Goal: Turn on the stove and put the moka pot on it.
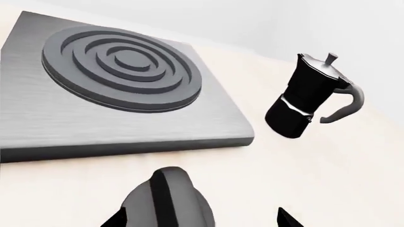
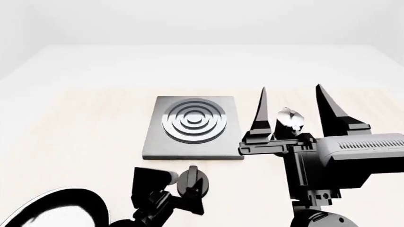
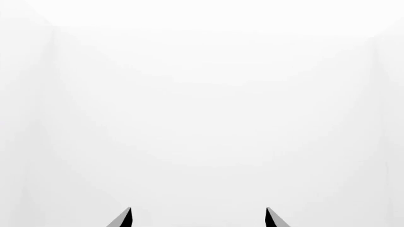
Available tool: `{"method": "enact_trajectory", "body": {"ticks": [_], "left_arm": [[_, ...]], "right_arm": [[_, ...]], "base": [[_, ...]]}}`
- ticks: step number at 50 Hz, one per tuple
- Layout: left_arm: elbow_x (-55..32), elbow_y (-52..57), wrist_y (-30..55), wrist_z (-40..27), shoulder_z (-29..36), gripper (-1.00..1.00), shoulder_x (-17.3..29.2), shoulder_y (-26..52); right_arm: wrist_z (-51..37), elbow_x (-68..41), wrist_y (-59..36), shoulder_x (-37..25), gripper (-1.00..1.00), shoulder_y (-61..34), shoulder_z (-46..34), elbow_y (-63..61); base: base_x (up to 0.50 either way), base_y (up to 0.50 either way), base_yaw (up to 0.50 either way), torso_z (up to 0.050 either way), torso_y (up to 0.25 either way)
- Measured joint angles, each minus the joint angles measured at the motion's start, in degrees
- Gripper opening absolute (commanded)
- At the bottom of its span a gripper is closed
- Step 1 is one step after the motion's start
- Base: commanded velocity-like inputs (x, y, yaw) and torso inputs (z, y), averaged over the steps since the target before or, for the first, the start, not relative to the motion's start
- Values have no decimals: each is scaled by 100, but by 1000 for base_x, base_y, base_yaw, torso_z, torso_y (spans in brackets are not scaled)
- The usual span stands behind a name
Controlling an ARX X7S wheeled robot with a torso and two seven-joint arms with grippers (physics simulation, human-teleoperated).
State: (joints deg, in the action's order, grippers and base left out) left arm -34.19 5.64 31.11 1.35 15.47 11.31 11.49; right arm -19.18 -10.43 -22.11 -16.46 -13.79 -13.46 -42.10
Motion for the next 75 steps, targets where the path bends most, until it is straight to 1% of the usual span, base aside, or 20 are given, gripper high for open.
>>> {"method": "enact_trajectory", "body": {"ticks": [26,65,75], "left_arm": [[33,-354,-132,60,203,100,-80,88],[271,-1175,-448,98,516,100,-201,364],[295,-1309,-497,149,640,100,-246,404]], "right_arm": [[-59,-52,0,-54,100,-13,-59,-8],[-143,-152,-71,-132,100,-85,-118,-88],[-155,-144,29,-147,100,-49,-148,-36]], "base": [[0,0,0,0,0],[0,0,0,0,0],[0,0,0,0,0]]}}
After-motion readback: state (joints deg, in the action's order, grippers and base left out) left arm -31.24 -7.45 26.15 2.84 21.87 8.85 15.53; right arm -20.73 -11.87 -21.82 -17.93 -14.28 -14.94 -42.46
